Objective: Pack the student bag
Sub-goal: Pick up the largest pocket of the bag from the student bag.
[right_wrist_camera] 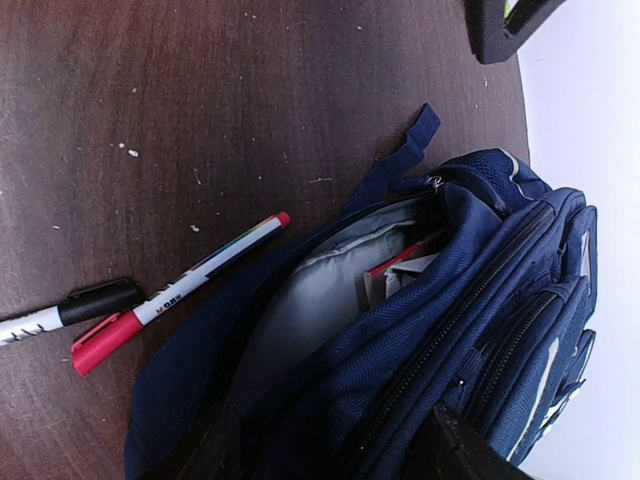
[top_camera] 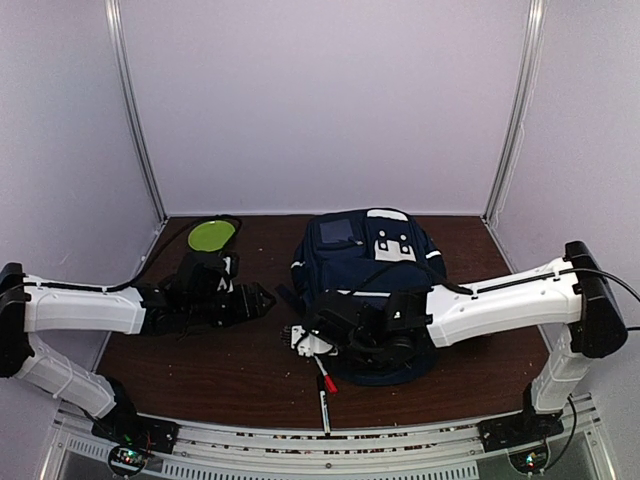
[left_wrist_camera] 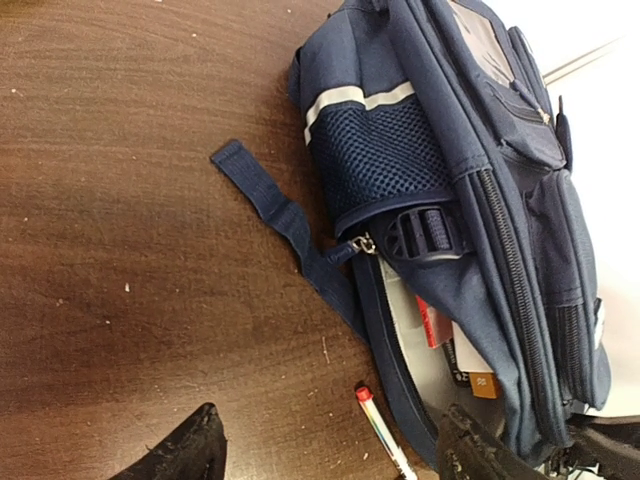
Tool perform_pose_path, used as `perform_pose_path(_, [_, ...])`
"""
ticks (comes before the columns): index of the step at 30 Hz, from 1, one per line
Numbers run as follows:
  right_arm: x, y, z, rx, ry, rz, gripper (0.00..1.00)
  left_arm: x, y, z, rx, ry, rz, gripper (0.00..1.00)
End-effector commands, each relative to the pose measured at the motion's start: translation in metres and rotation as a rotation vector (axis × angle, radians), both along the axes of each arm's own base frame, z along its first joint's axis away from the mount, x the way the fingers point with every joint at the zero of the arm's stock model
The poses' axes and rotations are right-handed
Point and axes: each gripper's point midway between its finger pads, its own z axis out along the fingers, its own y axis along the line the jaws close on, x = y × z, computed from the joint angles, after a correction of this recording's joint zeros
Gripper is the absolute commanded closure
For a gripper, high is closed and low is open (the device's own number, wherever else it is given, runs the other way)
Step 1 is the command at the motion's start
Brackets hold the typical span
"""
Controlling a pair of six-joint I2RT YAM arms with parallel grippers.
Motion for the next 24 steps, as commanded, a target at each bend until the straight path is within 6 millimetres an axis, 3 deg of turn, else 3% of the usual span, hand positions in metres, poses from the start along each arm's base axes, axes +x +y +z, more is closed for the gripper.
perform_pose_path(1, [0.011,0.005,-0.007,-0.035,-0.077,-0.052,0.37,0.006,-0.006,0.008,-0.073,-0.027,0.016,0.25])
perform_pose_path(9, [0.013,0.016,0.005,-0.01,-0.069,-0.071,0.35,0.005,-0.009,0.005,-0.101,-0.022,0.008,0.26])
perform_pose_path(17, [0.014,0.019,-0.018,-0.083,-0.042,-0.08,0.28,0.003,-0.008,0.006,-0.119,-0.026,0.01,0.26])
perform_pose_path(20, [0.019,0.016,-0.017,-0.095,-0.083,-0.092,0.26,0.003,-0.009,0.005,-0.122,-0.022,0.004,0.26])
perform_pose_path(22, [0.03,0.014,-0.011,-0.108,-0.156,-0.108,0.41,0.003,-0.01,0.005,-0.125,-0.023,0.001,0.26])
perform_pose_path(24, [0.042,0.012,-0.003,-0.106,-0.185,-0.135,0.69,0.002,-0.011,0.004,-0.131,-0.019,0.0,0.26])
